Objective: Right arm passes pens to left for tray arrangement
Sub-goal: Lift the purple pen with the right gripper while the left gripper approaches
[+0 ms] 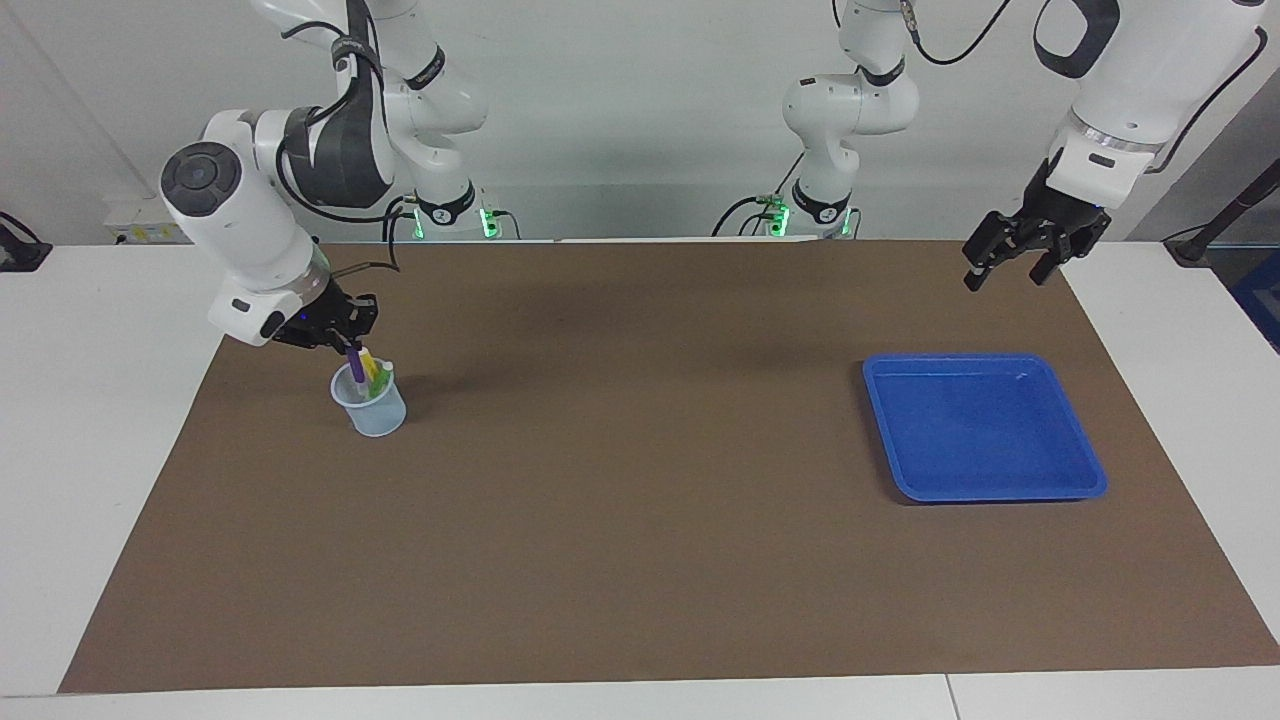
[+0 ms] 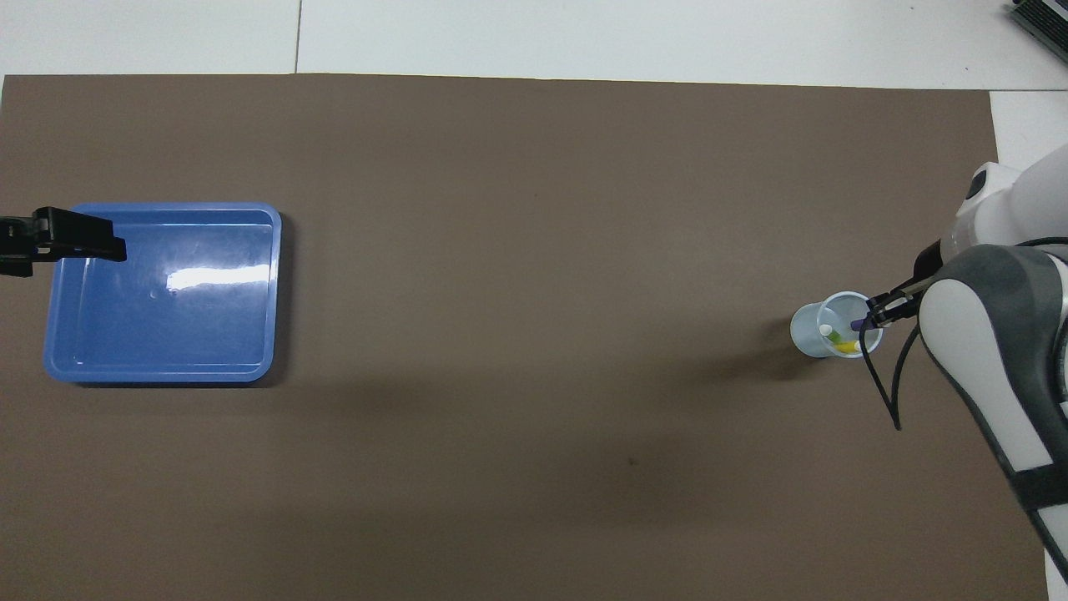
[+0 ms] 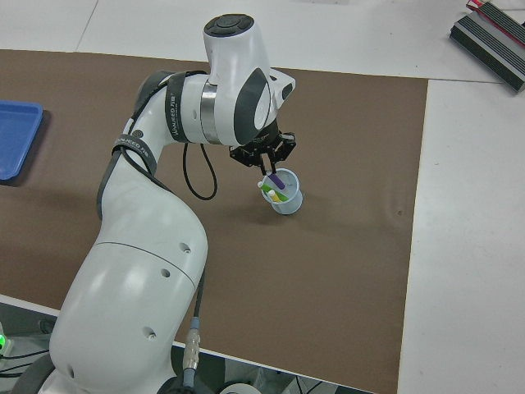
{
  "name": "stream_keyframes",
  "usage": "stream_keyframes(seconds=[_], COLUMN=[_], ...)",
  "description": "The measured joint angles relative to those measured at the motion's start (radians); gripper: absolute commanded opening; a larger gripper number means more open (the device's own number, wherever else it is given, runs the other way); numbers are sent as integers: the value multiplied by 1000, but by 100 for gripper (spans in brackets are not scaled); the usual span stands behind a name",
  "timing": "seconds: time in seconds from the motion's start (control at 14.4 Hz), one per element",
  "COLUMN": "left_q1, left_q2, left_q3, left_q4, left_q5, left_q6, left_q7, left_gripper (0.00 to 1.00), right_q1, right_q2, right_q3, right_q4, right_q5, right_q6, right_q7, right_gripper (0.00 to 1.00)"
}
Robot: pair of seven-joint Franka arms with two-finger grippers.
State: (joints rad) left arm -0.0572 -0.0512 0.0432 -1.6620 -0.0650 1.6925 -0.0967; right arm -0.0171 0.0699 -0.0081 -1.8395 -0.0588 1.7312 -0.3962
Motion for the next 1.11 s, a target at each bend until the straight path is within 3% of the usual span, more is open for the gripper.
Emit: stream_keyframes(seconds=[0.14,0.49,0.76,1.11], left_q1=[0,-40,-58,-88], left_q2=[-5,-59,-80,-86], left_q3=[-1,-15,-14,-17], left_q4=[-22,-185,-235,-324], left_q5=[-15,-98,-235,-296], left_q6=[22,147,169,255], left_q7=[-9,-110,-150,-159], left_gripper=[100,100,100,100], right_q1=[-7,-28,-28,-14], right_q2=[1,2,2,-11], right_q3=[-6,-9,-7,14], right_q4=[-1,-7,-33,14], right_q5=[-16,-35,-38,-30], right_q6=[6,35,76,10], right_q7=[-86,-145,-147,-147], right_gripper=[0,0,0,0])
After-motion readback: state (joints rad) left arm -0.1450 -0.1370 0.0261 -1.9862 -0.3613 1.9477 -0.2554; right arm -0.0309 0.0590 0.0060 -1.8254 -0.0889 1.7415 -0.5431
